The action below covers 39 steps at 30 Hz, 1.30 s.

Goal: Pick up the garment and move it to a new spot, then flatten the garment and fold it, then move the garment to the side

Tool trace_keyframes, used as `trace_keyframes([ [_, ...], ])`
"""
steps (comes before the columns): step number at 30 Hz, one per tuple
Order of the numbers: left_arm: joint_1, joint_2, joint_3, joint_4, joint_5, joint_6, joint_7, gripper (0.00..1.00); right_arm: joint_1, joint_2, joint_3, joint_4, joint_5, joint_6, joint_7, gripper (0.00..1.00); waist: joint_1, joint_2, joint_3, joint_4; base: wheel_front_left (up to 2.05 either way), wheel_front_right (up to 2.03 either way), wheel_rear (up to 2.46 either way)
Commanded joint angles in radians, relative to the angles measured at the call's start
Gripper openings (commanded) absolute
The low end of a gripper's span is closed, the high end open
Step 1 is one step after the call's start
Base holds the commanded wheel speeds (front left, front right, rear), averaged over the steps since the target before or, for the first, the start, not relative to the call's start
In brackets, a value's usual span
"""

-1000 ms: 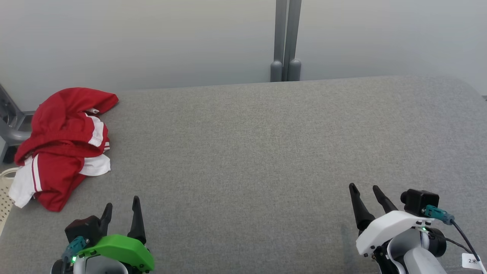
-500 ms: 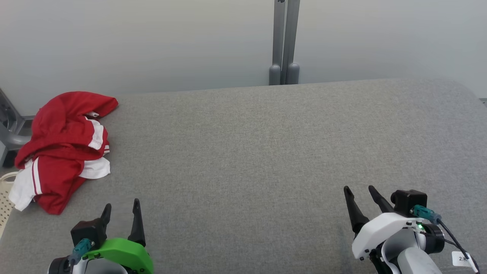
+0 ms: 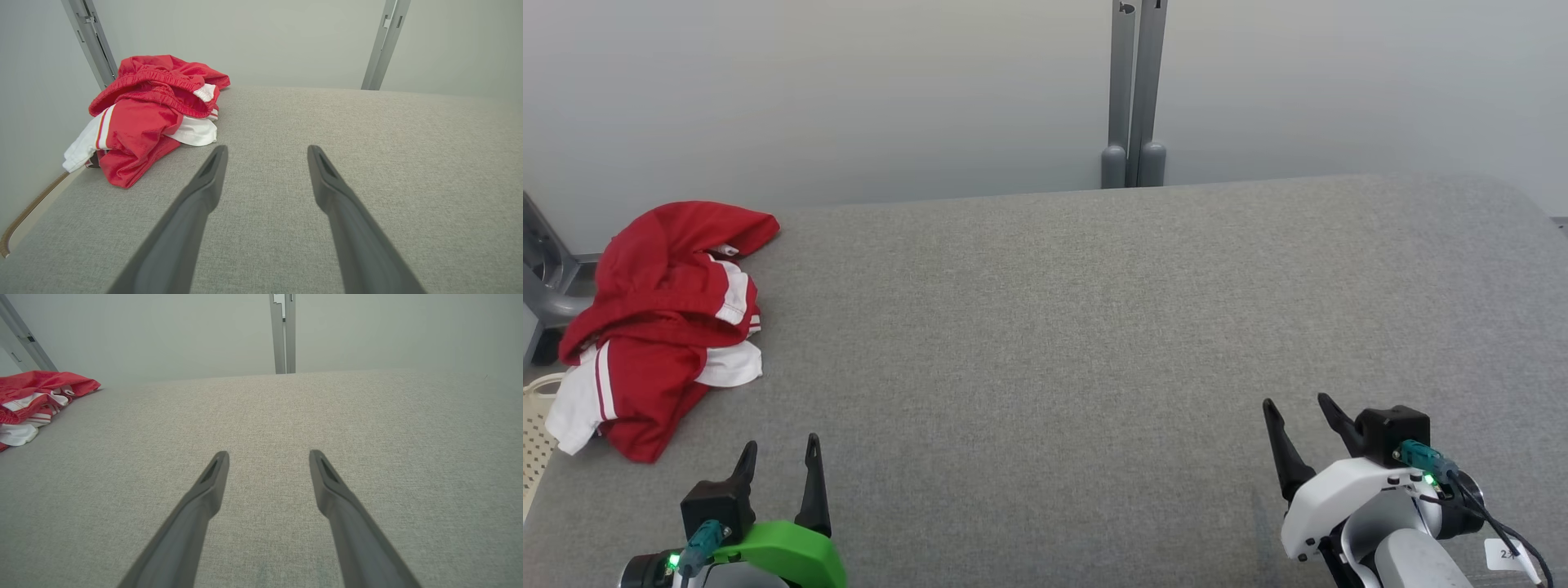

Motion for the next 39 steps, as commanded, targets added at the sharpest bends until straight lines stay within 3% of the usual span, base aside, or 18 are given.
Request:
trace_keyframes([
  [1, 0.006, 0.009, -0.005, 0.002, 0.017, 0.006, -0.008, 1.00, -0.001, -0.005, -0.005, 0.002, -0.024, 0.000, -0.006, 1.00, -0.0001, 0.0000, -0.001, -0.001, 0.00, 0.00, 0.00],
  [13, 0.011, 0.019, -0.029, 0.009, 0.078, 0.026, -0.027, 1.00, -0.010, -0.005, 0.009, 0.022, -0.100, 0.000, -0.017, 1.00, -0.0001, 0.0000, -0.013, -0.006, 0.00, 0.00, 0.00],
  [25, 0.015, 0.019, -0.037, 0.001, 0.054, 0.034, -0.015, 1.00, -0.004, -0.005, 0.025, 0.022, -0.083, 0.000, -0.012, 1.00, -0.0001, 0.0000, -0.013, 0.002, 0.00, 0.00, 0.00],
  [31, 0.019, 0.019, -0.037, -0.008, 0.045, 0.037, -0.012, 1.00, 0.007, -0.005, 0.027, 0.022, -0.071, 0.000, -0.019, 1.00, -0.0001, 0.0000, -0.011, 0.035, 0.00, 0.00, 0.00],
  [39, 0.031, 0.032, -0.034, -0.027, 0.034, 0.042, 0.004, 1.00, 0.018, -0.005, 0.036, 0.019, -0.051, 0.000, -0.031, 1.00, -0.0001, 0.0000, -0.016, 0.152, 0.00, 0.00, 0.00],
])
